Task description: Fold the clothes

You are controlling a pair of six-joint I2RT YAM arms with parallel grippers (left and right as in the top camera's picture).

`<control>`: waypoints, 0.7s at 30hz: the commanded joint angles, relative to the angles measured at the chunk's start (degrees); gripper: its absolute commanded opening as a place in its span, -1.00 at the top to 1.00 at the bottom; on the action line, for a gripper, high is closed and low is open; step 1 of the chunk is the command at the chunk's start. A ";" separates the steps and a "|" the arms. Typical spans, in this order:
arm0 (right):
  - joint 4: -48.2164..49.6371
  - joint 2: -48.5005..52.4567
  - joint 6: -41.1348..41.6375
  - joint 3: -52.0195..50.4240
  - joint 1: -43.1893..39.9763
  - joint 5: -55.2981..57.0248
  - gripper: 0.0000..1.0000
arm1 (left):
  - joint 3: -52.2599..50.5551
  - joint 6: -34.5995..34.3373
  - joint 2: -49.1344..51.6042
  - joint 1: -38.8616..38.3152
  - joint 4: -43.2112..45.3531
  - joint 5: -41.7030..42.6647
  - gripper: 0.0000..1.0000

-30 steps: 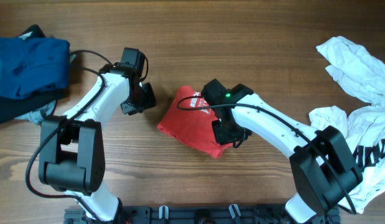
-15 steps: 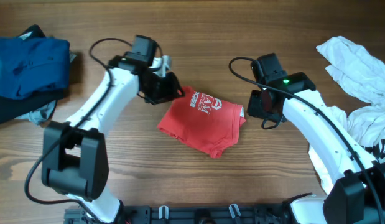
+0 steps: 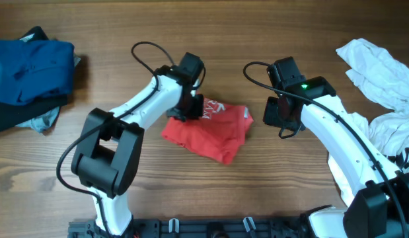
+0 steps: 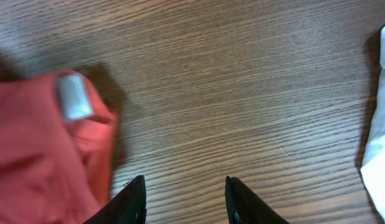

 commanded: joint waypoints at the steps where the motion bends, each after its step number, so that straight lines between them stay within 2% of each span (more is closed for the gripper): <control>1: -0.20 -0.15 -0.37 0.66 -0.09 -0.20 0.16 | -1.53 -7.67 3.56 8.37 -3.28 -10.56 0.43; 2: -0.15 -0.15 -0.37 0.68 -0.09 -0.02 0.16 | -1.53 -8.66 3.56 11.56 -4.92 -10.60 0.48; 4: 0.02 -0.15 -0.37 0.68 -0.09 0.00 0.17 | -1.53 -13.25 3.56 17.62 -8.94 -9.35 0.45; 7: 0.33 -0.15 -0.37 0.68 -0.09 0.02 0.15 | -1.53 -13.53 3.56 25.09 -13.57 3.56 0.11; 9: 0.85 -0.15 -0.35 0.66 -0.09 0.00 0.16 | -1.53 -12.59 3.32 27.45 -15.41 9.25 0.04; 11: 1.01 -0.15 -0.35 0.66 -0.09 -0.02 0.16 | -1.53 -10.95 2.14 28.72 -15.82 10.73 0.04; 14: 1.14 -0.15 -0.39 0.68 -0.09 -0.28 0.15 | -1.51 -4.61 -4.02 28.55 -11.74 10.67 0.04; 17: 3.98 -0.15 -7.80 0.68 -0.09 -5.95 0.17 | -1.49 0.81 -12.98 28.55 -7.30 10.03 0.04; 18: 5.64 -0.13 -12.04 0.68 -0.09 -10.27 0.21 | -1.49 2.34 -15.41 28.55 -5.31 9.38 0.02; 19: 7.56 -0.11 -17.20 0.66 -0.09 -17.27 0.42 | -1.49 2.32 -17.09 28.55 -2.12 6.05 -0.01; 21: 9.16 -0.09 -21.53 0.66 0.13 -25.62 0.66 | -1.53 2.43 -16.76 28.55 1.53 3.08 0.15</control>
